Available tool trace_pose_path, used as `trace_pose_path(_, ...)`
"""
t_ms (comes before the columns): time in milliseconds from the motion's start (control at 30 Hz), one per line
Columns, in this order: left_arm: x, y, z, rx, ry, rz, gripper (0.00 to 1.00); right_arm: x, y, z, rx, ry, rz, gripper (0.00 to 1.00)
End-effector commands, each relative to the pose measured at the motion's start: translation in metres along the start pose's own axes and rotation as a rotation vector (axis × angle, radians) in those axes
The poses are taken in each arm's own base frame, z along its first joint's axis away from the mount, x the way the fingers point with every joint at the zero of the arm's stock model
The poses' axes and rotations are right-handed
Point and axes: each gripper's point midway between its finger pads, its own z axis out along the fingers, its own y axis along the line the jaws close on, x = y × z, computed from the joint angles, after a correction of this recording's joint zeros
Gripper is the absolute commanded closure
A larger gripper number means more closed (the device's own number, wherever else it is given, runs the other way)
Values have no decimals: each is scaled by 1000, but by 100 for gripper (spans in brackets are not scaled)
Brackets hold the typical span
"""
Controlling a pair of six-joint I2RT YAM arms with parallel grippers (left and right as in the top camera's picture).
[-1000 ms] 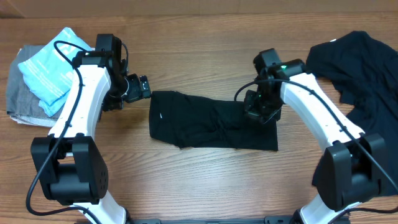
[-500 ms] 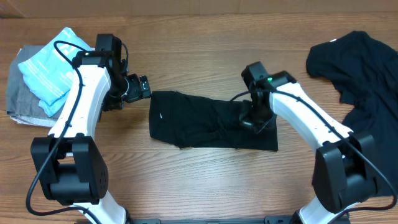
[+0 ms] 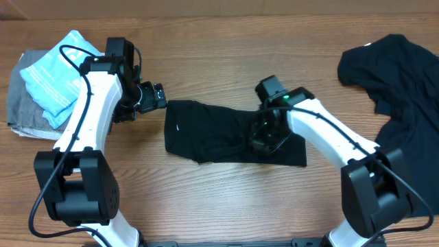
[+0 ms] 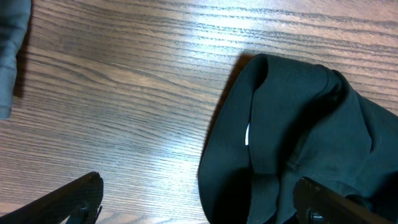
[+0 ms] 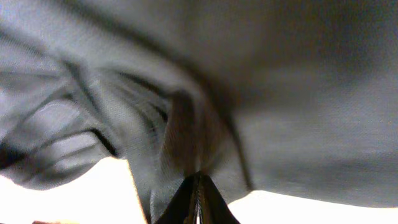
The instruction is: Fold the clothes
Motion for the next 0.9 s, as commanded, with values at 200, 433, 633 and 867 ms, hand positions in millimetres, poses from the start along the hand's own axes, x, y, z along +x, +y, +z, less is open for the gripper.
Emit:
trace_pose_path(200, -1, 3, -9, -3, -27, 0, 0, 20, 32, 4, -42, -2, -116, 84)
trace_pose_path(433, -1, 3, -9, -3, -27, 0, 0, 2, 59, -39, -185, -25, -264, 89)
trace_pose_path(633, -1, 3, -9, -3, -27, 0, 0, -33, 55, -96, -174, -150, -253, 83)
trace_pose_path(867, -1, 3, -9, -3, -27, 0, 0, -61, 26, -78, -43, -233, -149, 83)
